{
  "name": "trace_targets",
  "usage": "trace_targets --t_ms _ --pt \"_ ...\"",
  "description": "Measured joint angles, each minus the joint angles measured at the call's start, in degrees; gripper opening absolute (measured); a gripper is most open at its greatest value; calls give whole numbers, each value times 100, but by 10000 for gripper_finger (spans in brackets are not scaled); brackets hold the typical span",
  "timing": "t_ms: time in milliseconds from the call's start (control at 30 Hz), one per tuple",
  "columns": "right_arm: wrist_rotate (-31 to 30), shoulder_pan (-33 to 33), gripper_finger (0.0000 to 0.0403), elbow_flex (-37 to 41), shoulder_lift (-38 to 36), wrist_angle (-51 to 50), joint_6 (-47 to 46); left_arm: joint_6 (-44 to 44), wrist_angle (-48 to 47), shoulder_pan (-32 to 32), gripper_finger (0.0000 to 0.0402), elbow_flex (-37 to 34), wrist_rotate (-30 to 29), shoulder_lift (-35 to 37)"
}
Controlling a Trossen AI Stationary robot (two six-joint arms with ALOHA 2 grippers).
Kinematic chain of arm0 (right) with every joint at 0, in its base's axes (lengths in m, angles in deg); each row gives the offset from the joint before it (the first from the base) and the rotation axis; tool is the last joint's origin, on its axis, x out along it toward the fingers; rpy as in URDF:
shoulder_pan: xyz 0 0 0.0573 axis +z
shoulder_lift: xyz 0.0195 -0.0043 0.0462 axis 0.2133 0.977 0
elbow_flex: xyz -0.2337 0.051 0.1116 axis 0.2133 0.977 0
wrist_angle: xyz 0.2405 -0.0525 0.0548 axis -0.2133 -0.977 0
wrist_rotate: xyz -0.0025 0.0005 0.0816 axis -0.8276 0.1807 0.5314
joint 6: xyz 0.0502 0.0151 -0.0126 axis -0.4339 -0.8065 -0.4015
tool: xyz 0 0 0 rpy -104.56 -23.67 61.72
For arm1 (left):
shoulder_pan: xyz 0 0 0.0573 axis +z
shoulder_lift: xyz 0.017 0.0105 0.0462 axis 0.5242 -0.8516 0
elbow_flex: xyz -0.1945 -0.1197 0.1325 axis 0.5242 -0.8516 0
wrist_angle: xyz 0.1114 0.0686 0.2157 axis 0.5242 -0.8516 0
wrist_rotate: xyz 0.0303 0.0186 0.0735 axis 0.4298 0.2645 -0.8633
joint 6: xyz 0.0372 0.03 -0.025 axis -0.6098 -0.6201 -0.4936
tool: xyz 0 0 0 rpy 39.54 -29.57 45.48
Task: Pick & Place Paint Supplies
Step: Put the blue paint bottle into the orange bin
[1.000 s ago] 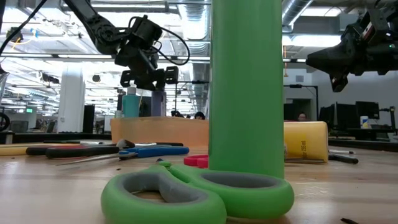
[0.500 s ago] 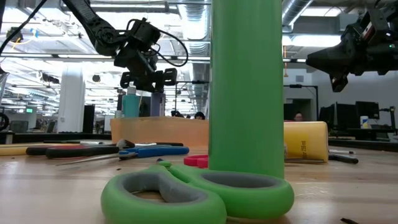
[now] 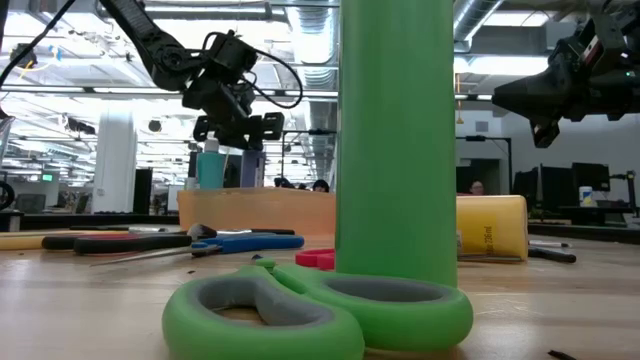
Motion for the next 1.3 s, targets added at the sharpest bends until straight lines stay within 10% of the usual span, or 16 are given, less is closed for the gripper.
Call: trace_targets --t_ms 1300 --pt "153 0 57 1 0 -28 -7 -40 381 0 157 -281 149 0"
